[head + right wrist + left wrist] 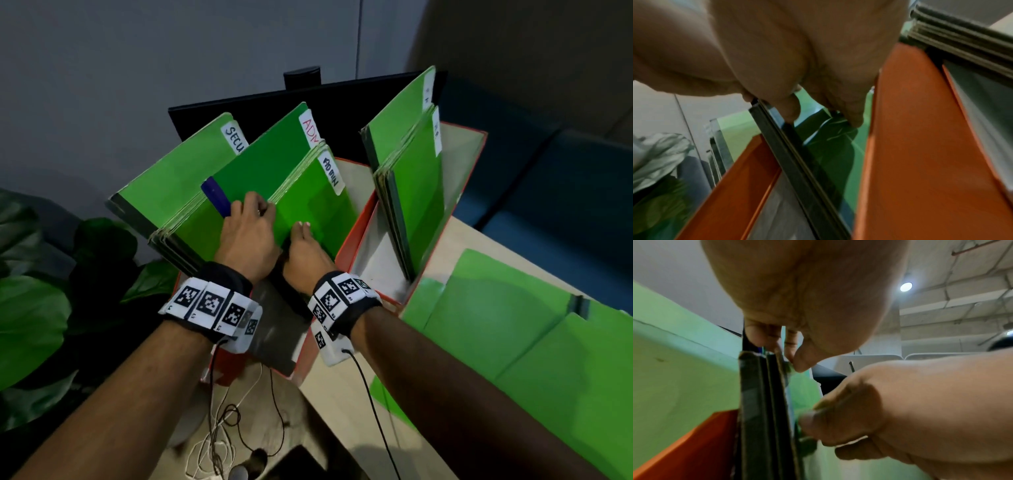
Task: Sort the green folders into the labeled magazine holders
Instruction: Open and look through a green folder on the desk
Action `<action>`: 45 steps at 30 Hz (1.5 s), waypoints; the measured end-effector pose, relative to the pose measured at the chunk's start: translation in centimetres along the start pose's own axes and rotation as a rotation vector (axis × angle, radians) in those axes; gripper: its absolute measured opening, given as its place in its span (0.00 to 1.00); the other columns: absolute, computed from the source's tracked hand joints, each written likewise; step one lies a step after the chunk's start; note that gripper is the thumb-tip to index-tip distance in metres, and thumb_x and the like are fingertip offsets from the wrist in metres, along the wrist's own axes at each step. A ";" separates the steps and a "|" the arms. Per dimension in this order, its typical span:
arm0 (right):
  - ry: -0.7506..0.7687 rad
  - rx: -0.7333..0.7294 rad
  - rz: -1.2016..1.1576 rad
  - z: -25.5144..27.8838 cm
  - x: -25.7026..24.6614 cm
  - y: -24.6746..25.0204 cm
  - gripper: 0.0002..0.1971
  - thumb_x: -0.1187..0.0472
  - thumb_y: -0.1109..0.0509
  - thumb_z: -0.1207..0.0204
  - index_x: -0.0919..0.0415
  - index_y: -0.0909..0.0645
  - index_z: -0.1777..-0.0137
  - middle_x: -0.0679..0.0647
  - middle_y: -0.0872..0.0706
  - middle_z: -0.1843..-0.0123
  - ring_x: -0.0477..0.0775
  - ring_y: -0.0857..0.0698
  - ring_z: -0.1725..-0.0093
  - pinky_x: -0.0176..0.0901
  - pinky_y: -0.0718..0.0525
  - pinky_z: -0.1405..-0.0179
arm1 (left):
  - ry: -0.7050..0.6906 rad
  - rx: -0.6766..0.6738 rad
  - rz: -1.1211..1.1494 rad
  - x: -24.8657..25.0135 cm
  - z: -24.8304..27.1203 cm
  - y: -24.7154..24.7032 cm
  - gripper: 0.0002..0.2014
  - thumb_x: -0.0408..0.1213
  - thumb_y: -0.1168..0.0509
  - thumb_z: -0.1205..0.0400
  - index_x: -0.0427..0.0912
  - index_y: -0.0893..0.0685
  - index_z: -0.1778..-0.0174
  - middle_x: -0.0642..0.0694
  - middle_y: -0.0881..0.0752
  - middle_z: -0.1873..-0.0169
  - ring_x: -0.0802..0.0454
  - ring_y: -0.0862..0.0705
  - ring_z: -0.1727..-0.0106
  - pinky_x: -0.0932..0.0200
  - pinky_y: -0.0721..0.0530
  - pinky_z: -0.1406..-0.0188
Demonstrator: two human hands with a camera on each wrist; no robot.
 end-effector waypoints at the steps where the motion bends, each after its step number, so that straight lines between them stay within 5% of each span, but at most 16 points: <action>1: 0.076 0.017 0.012 0.5 0.0 0.6 0.34 0.73 0.41 0.26 0.72 0.46 0.19 0.69 0.47 0.16 0.64 0.45 0.17 0.56 0.39 0.20 | 0.001 0.012 0.010 0.3 0.1 0.2 0.28 0.30 0.35 0.25 0.34 0.29 0.26 0.37 0.33 0.32 0.37 0.32 0.36 0.43 0.26 0.42; 4: 0.286 0.146 0.001 3.0 1.2 3.1 0.31 0.75 0.40 0.26 0.67 0.36 0.20 0.63 0.34 0.19 0.57 0.37 0.18 0.43 0.42 0.19 | -0.031 0.098 0.084 2.9 0.8 0.6 0.32 0.28 0.36 0.25 0.37 0.32 0.23 0.39 0.36 0.27 0.37 0.34 0.34 0.42 0.29 0.42; 7: 0.313 0.317 0.007 6.6 5.2 6.0 0.25 0.68 0.37 0.20 0.63 0.30 0.23 0.58 0.27 0.22 0.53 0.33 0.21 0.38 0.41 0.21 | -0.168 0.184 0.193 7.6 1.9 0.2 0.32 0.26 0.35 0.26 0.39 0.30 0.23 0.39 0.35 0.26 0.38 0.35 0.31 0.43 0.29 0.38; 15: -0.207 0.507 0.101 19.5 22.1 11.7 0.23 0.66 0.36 0.19 0.61 0.29 0.24 0.59 0.26 0.23 0.57 0.32 0.21 0.41 0.39 0.23 | -0.574 -0.044 0.410 22.0 5.2 -7.9 0.22 0.25 0.39 0.21 0.40 0.21 0.30 0.41 0.29 0.28 0.43 0.34 0.31 0.43 0.28 0.29; 20: -0.535 0.509 0.181 30.1 30.6 11.5 0.24 0.64 0.37 0.19 0.60 0.30 0.23 0.59 0.30 0.21 0.58 0.34 0.20 0.45 0.39 0.22 | -0.791 -0.303 0.413 29.2 9.9 -14.0 0.26 0.27 0.34 0.21 0.44 0.24 0.26 0.45 0.28 0.27 0.46 0.31 0.25 0.55 0.38 0.22; 28: -0.987 0.272 0.227 44.1 37.8 4.9 0.42 0.45 0.31 0.22 0.56 0.49 0.15 0.58 0.57 0.14 0.62 0.47 0.16 0.61 0.40 0.19 | -1.015 -0.570 0.187 34.3 17.2 -21.9 0.37 0.35 0.26 0.23 0.44 0.34 0.19 0.46 0.40 0.18 0.46 0.40 0.17 0.57 0.41 0.19; 31: -0.949 0.169 0.184 46.1 38.2 2.4 0.49 0.44 0.27 0.26 0.57 0.54 0.15 0.56 0.62 0.14 0.60 0.50 0.15 0.59 0.39 0.19 | -1.045 -0.623 0.087 34.8 18.8 -23.1 0.46 0.38 0.23 0.27 0.45 0.43 0.16 0.47 0.49 0.15 0.46 0.45 0.16 0.50 0.40 0.18; 34: -0.881 0.141 0.165 46.9 37.8 0.7 0.53 0.46 0.25 0.28 0.57 0.58 0.15 0.55 0.64 0.14 0.58 0.55 0.15 0.54 0.43 0.18 | -1.044 -0.688 -0.055 34.4 19.7 -24.2 0.54 0.48 0.23 0.28 0.50 0.53 0.14 0.52 0.59 0.15 0.45 0.36 0.19 0.47 0.32 0.22; 37: -0.821 0.129 0.183 47.0 37.2 -0.4 0.52 0.51 0.25 0.27 0.58 0.59 0.15 0.54 0.64 0.14 0.56 0.58 0.15 0.49 0.48 0.17 | -1.079 -0.687 -0.211 33.5 20.5 -24.7 0.56 0.54 0.26 0.27 0.53 0.62 0.15 0.50 0.56 0.15 0.43 0.43 0.17 0.42 0.40 0.20; 41: -0.704 0.187 0.248 46.5 36.7 -1.8 0.39 0.61 0.35 0.19 0.57 0.54 0.15 0.53 0.58 0.14 0.56 0.54 0.15 0.51 0.46 0.17 | -1.083 -0.599 -0.254 32.5 21.0 -24.3 0.47 0.59 0.32 0.24 0.49 0.51 0.15 0.44 0.43 0.18 0.44 0.44 0.18 0.39 0.47 0.18; 45: -0.620 0.137 0.338 45.9 35.8 -2.0 0.32 0.66 0.43 0.16 0.58 0.53 0.15 0.55 0.56 0.14 0.57 0.54 0.15 0.52 0.45 0.17 | -1.062 -0.655 -0.189 31.2 21.3 -24.5 0.38 0.58 0.35 0.21 0.43 0.37 0.19 0.52 0.60 0.16 0.47 0.48 0.16 0.27 0.51 0.21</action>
Point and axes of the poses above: each hand's wrist, its own z-axis away from the middle knuckle, its own y-axis out of the back of the hand, x = y × z, the point moved 3 cm from there along -z, towards the middle knuckle
